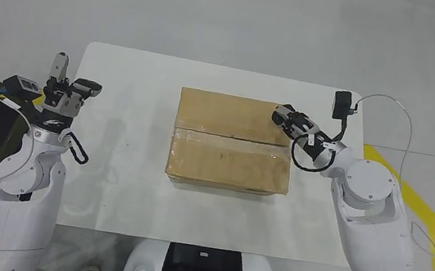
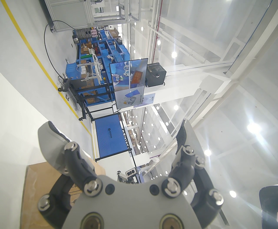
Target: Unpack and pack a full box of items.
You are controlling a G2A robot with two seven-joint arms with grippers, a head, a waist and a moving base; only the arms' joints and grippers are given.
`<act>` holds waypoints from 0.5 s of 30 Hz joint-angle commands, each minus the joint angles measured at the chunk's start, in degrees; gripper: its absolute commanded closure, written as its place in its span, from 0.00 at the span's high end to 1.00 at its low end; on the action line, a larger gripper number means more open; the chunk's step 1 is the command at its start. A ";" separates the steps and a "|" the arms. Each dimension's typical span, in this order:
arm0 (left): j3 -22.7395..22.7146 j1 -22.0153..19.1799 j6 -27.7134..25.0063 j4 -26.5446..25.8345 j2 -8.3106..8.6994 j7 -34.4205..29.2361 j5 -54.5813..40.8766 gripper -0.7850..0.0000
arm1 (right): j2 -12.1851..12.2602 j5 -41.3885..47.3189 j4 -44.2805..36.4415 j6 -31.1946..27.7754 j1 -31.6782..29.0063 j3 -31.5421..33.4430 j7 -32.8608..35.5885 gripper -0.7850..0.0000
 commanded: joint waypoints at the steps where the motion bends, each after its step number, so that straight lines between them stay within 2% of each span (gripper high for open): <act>1: 0.00 0.00 0.00 0.00 0.00 0.00 0.00 1.00 | 0.00 0.00 0.00 0.00 0.00 0.00 0.00 0.00; 6: 0.00 0.00 0.00 0.00 0.00 0.00 0.00 1.00 | 0.09 0.28 0.23 -0.27 -0.82 0.87 -0.92 0.00; 15: 0.00 0.00 0.00 0.00 0.00 0.00 0.00 1.00 | 1.12 4.39 -0.37 -0.32 -5.53 9.80 -0.59 0.00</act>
